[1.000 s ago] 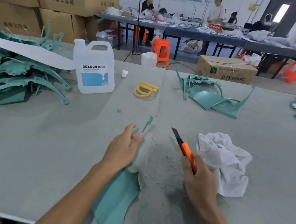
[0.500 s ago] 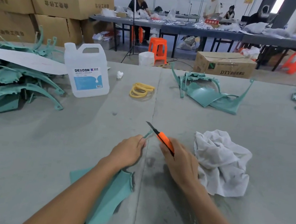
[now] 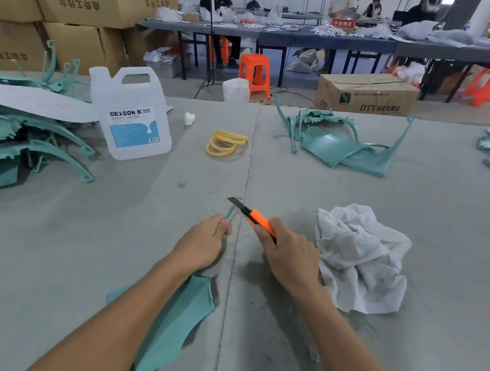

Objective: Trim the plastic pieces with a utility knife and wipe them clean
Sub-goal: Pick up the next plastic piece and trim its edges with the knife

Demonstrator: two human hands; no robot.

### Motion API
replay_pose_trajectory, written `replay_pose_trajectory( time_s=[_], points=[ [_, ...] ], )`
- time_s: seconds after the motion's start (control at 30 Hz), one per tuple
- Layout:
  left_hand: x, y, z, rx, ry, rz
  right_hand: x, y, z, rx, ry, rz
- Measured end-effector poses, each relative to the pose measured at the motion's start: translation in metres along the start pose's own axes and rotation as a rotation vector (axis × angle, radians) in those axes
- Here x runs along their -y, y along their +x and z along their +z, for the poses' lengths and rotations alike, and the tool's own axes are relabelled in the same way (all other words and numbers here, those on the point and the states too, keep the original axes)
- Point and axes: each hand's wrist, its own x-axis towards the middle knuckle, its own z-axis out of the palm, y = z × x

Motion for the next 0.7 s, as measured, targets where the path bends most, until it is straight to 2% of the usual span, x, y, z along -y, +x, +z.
replay_pose_trajectory(
  time_s=[0.1,0.23,0.33,0.7],
  points=[
    [0.0026,-0.0020,0.0011,-0.037,-0.019,0.006,-0.0045,0.0088,-0.0063,0.007,0.183,0.144],
    [0.0025,-0.0036,0.0020,-0.053,-0.006,-0.002,-0.0020,0.0070,-0.0035,0.032,0.086,0.064],
    [0.0008,-0.0031,0.0033,-0.046,0.012,-0.005,-0.0038,0.0066,-0.0030,0.038,0.161,0.069],
    [-0.0016,-0.0048,0.0053,-0.068,0.033,-0.024,-0.0066,0.0109,-0.0016,0.076,0.157,0.048]
  ],
)
